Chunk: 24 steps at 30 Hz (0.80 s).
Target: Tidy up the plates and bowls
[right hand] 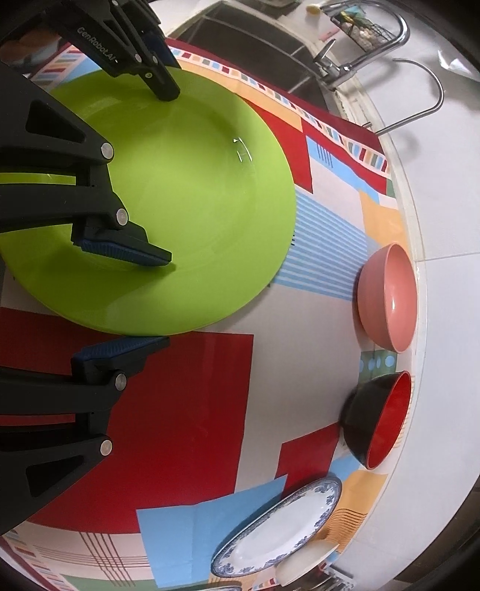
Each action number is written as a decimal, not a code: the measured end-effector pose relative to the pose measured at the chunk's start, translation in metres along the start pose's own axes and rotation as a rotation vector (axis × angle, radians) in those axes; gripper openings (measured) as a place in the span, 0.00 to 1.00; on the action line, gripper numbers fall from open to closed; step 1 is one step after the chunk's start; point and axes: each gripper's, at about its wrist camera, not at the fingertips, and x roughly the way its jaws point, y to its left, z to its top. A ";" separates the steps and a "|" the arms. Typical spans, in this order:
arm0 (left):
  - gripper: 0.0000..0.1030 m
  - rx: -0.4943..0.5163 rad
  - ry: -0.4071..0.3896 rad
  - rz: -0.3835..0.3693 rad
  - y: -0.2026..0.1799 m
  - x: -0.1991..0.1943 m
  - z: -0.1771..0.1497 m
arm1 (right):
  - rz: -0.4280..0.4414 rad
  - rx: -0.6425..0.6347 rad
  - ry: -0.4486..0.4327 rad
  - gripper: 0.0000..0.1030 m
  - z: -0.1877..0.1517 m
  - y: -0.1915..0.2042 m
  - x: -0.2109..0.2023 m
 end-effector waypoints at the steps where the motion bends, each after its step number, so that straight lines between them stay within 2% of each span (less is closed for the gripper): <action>1: 0.35 0.004 0.000 -0.001 0.000 0.000 0.000 | -0.002 0.002 0.001 0.38 -0.001 0.001 0.000; 13: 0.36 0.027 0.006 -0.015 0.002 0.001 0.002 | -0.034 0.023 -0.008 0.39 -0.004 0.006 0.000; 14: 0.38 0.032 0.001 -0.013 0.002 0.000 0.002 | -0.035 0.025 -0.009 0.39 -0.004 0.006 -0.001; 16: 0.53 0.035 -0.021 0.009 0.002 -0.004 0.003 | -0.034 0.028 -0.014 0.39 -0.004 0.006 -0.002; 19: 0.59 0.049 -0.070 0.021 0.000 -0.016 0.006 | -0.067 0.035 -0.047 0.41 -0.005 0.004 -0.009; 20: 0.60 0.059 -0.083 0.018 -0.002 -0.020 0.007 | -0.075 0.040 -0.063 0.49 -0.004 0.002 -0.013; 21: 0.63 0.072 -0.097 0.014 -0.006 -0.024 0.008 | -0.085 0.048 -0.084 0.52 -0.004 0.000 -0.018; 24: 0.68 0.111 -0.137 -0.007 -0.019 -0.036 0.011 | -0.087 0.063 -0.129 0.53 -0.004 -0.007 -0.032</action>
